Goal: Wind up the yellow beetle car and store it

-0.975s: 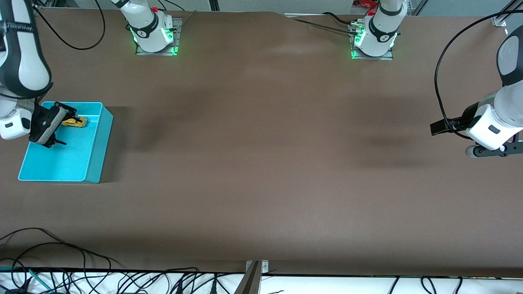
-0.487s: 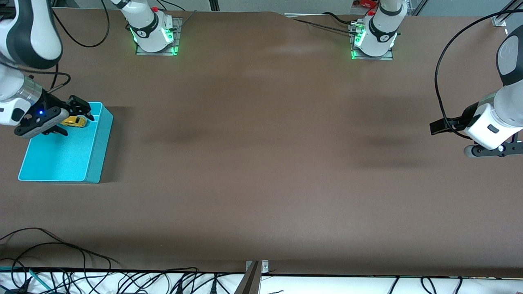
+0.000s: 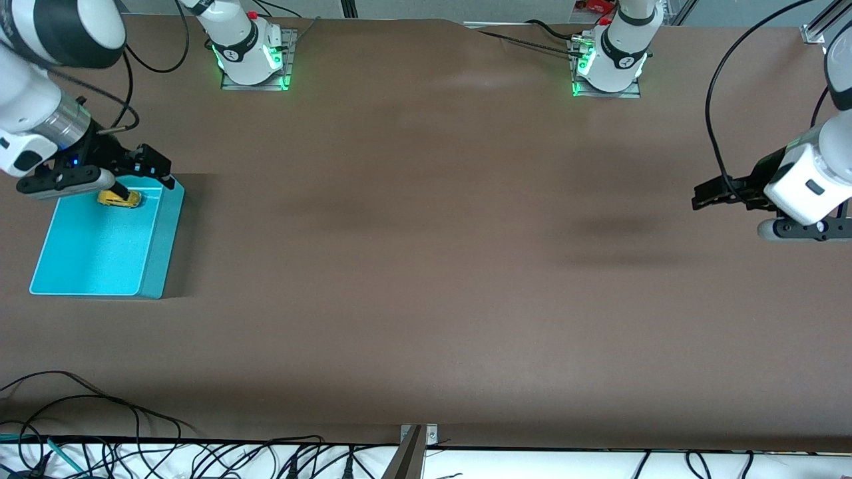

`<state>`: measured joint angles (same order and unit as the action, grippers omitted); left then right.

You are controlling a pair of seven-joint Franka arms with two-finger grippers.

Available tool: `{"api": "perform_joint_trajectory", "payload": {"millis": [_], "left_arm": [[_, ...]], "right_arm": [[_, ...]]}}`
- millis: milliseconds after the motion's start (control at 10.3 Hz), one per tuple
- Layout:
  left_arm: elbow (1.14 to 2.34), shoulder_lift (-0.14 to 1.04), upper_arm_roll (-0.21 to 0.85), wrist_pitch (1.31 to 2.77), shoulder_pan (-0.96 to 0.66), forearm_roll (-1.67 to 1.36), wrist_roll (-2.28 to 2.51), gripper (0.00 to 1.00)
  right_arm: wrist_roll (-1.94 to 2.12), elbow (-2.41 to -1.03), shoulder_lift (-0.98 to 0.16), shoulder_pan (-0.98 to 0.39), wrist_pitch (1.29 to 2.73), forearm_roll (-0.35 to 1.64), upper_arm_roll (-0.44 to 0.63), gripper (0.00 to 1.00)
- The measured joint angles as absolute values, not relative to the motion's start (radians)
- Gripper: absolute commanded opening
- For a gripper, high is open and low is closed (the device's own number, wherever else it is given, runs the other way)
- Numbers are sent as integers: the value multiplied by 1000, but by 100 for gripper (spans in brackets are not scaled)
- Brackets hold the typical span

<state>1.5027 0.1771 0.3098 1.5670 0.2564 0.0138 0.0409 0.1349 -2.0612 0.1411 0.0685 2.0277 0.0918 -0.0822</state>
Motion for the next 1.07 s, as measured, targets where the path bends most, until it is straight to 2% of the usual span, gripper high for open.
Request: {"api": "perform_joint_trajectory", "payload": {"millis": [487,780,1072], "left_arm": [[1511,178,303,1566,257,14,11,100],[1511,179,303,1566,257,14,11,100],[1511,179,303,1566,257,14,11,100]], "right_arm": [[30,-1956,220,66,1858,19,-115,100],[-6,-1765,166,67,1706,3,-127,100],[-12,-1650,75,69,1673,-2,-121,100]]}}
